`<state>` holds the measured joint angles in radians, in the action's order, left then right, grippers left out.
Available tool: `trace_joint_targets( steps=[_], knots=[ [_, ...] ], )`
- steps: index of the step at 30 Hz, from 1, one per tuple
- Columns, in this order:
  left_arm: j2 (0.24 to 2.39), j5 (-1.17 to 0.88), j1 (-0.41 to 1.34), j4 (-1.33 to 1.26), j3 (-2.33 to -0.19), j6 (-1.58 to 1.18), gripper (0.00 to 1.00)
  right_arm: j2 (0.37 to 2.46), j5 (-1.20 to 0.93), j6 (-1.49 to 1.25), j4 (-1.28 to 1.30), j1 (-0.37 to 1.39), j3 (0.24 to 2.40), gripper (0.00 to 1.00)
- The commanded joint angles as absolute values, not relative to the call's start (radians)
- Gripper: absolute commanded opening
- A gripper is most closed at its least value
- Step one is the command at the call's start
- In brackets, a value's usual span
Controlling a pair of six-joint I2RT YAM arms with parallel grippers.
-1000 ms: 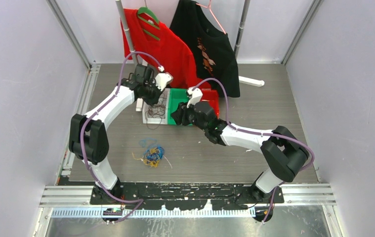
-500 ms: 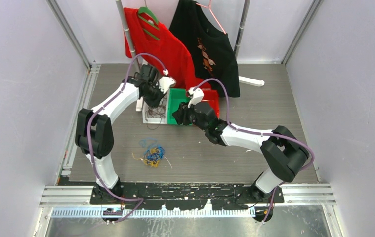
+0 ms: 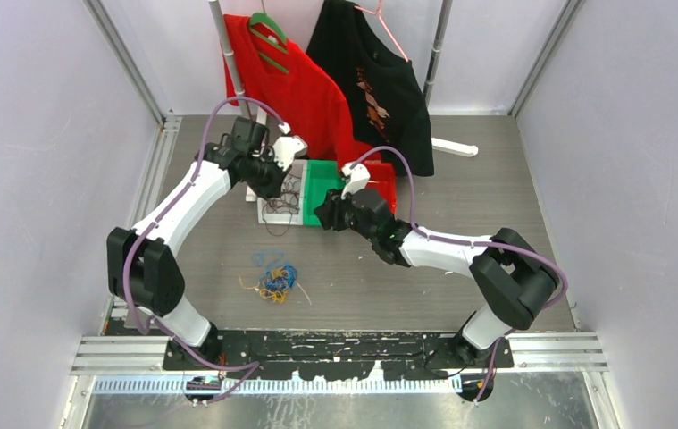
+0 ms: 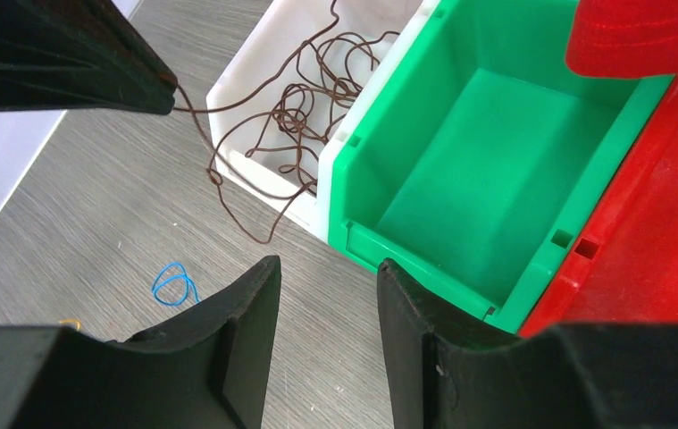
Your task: Untangle the cables
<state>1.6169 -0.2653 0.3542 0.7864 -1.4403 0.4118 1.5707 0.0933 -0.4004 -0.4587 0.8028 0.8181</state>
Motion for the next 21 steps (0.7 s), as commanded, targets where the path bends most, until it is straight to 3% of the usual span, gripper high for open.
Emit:
trace_joint_targets(
  steps=[1, 11, 21],
  knots=[
    [1.588, -0.306, 0.366, 0.854, -1.442, 0.388, 0.00, 1.515, 0.123, -0.401, -0.516, 0.809, 0.809, 0.49],
    [1.376, -0.239, 0.371, 0.742, -1.391, 0.355, 0.00, 1.517, 0.116, -0.412, -0.555, 0.808, 0.769, 0.49],
    [1.389, -0.232, 0.372, 0.798, -1.464, 0.377, 0.00, 1.494, 0.127, -0.431, -0.561, 0.814, 0.752, 0.49]
  ],
)
